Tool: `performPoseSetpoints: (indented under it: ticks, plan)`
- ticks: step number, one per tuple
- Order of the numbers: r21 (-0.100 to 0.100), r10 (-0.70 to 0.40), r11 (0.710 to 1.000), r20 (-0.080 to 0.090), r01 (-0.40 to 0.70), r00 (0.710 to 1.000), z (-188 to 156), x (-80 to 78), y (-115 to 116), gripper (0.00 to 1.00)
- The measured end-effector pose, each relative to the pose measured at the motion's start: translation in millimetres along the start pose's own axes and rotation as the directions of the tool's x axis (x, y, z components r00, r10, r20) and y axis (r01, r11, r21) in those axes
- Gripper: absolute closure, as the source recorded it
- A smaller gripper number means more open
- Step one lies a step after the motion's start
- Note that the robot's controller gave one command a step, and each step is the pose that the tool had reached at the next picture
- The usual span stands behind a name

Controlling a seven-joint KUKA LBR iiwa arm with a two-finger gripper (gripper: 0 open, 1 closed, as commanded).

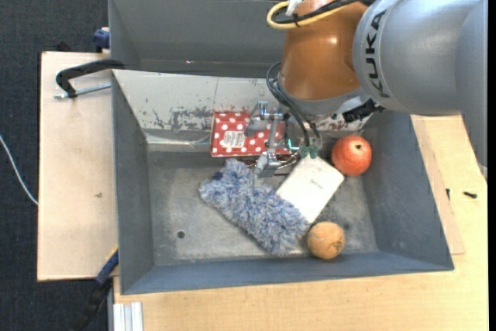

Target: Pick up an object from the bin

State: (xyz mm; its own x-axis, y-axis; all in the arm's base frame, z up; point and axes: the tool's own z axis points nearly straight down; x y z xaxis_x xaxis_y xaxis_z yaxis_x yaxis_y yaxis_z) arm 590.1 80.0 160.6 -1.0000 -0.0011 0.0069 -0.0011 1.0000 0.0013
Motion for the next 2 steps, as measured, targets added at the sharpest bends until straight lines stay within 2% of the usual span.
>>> performPoseSetpoints:
  ticks: [1, 2]
  plan:
    - [0.000, 0.000, 1.000, 0.003, 0.000, 1.000, -2, -0.6, 0, 0.00]
    - [0.001, -0.171, 0.985, 0.016, 0.171, 0.985, -143, -10.1, 10, 1.00]
